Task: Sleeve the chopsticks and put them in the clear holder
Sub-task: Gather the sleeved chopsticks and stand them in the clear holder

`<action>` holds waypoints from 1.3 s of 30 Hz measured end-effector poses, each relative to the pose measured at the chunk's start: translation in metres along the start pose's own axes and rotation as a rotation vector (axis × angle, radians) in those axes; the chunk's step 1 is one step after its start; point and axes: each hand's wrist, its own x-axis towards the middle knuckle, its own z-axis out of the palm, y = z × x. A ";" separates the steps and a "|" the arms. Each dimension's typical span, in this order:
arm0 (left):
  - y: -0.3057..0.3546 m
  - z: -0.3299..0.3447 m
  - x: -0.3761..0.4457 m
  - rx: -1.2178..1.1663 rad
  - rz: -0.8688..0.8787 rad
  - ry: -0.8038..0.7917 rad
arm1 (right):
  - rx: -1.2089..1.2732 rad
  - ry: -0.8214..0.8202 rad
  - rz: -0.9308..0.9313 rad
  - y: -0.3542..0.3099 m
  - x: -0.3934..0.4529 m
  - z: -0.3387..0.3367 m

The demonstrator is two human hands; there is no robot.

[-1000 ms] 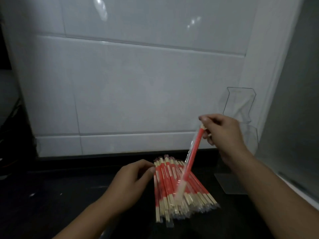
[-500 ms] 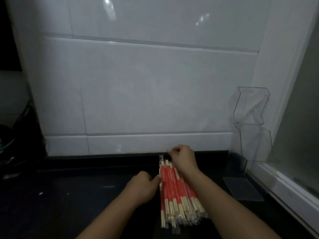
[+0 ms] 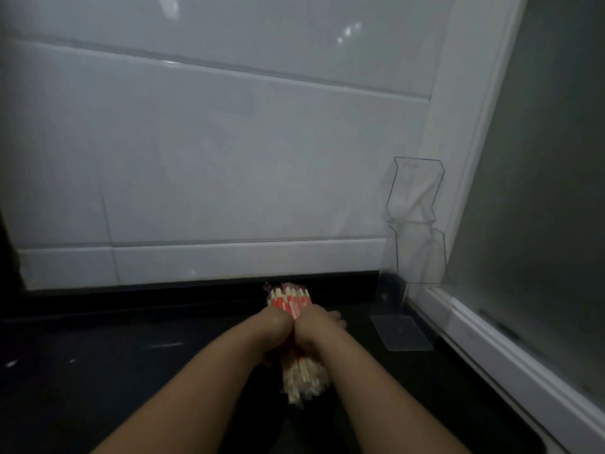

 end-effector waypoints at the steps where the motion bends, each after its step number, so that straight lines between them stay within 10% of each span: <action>1: -0.004 0.001 0.003 -0.063 0.011 -0.001 | 0.027 -0.036 0.001 -0.006 0.002 0.004; 27: -0.025 0.066 0.035 -0.774 -0.033 0.211 | 0.680 -0.131 0.033 -0.012 0.000 -0.009; 39: -0.035 0.058 -0.023 -0.234 0.453 0.299 | 1.193 -0.308 -0.050 0.018 -0.011 -0.005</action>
